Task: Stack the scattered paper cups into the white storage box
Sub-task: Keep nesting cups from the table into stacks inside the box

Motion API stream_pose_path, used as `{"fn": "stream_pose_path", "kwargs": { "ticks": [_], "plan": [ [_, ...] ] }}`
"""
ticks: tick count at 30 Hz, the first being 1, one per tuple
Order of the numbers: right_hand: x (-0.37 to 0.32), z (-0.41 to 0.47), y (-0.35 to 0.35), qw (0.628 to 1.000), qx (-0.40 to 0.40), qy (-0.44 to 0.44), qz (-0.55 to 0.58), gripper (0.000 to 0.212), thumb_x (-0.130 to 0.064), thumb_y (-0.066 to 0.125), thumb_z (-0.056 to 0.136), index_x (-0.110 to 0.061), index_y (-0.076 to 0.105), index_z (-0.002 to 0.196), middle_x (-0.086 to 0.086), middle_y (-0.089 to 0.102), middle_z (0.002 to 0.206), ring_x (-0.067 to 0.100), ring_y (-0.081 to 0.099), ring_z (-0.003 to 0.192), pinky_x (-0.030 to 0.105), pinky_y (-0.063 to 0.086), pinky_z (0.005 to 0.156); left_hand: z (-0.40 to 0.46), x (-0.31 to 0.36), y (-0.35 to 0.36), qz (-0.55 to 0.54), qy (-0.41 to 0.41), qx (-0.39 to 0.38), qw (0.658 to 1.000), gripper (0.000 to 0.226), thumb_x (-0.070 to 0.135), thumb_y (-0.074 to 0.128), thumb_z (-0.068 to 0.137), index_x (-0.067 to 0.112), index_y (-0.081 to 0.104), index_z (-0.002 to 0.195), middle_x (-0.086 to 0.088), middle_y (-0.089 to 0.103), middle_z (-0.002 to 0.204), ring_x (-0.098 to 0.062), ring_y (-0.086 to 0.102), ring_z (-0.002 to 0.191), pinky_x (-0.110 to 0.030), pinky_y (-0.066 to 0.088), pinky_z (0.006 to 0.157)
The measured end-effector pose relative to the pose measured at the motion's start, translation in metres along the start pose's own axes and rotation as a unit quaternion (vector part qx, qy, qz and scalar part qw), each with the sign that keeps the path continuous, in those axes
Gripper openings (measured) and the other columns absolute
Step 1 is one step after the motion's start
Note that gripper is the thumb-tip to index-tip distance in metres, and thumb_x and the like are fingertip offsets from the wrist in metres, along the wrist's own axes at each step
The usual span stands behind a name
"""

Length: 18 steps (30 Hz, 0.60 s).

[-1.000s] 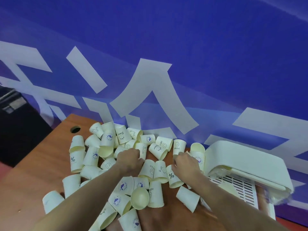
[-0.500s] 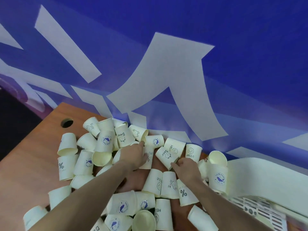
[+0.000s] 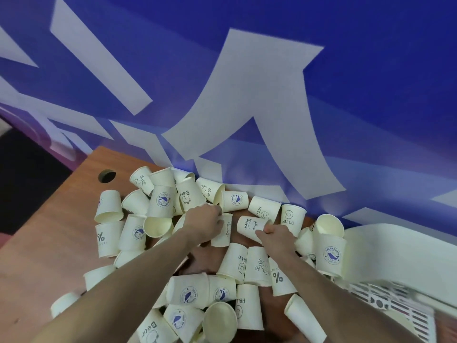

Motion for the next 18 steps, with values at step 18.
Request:
{"fn": "stream_pose_path", "kwargs": {
  "ticks": [18],
  "plan": [
    [0.0, -0.136, -0.092, 0.98, 0.023, -0.168, -0.103, 0.038, -0.023, 0.063, 0.079, -0.019, 0.038, 0.05, -0.003, 0.039, 0.05, 0.01, 0.041, 0.054, 0.025, 0.032, 0.052, -0.114, 0.09, -0.061, -0.001, 0.082, 0.07, 0.994, 0.024, 0.036, 0.052, 0.094, 0.025, 0.066, 0.11, 0.0, 0.064, 0.11, -0.022, 0.058, 0.106, -0.031, 0.043, 0.079]
  ]
}}
Point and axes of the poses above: each hand's wrist, its own z-axis towards the middle knuckle, its own y-axis out of the palm, x = y × z, the point moved 10 cm from there along z, towards the middle knuckle
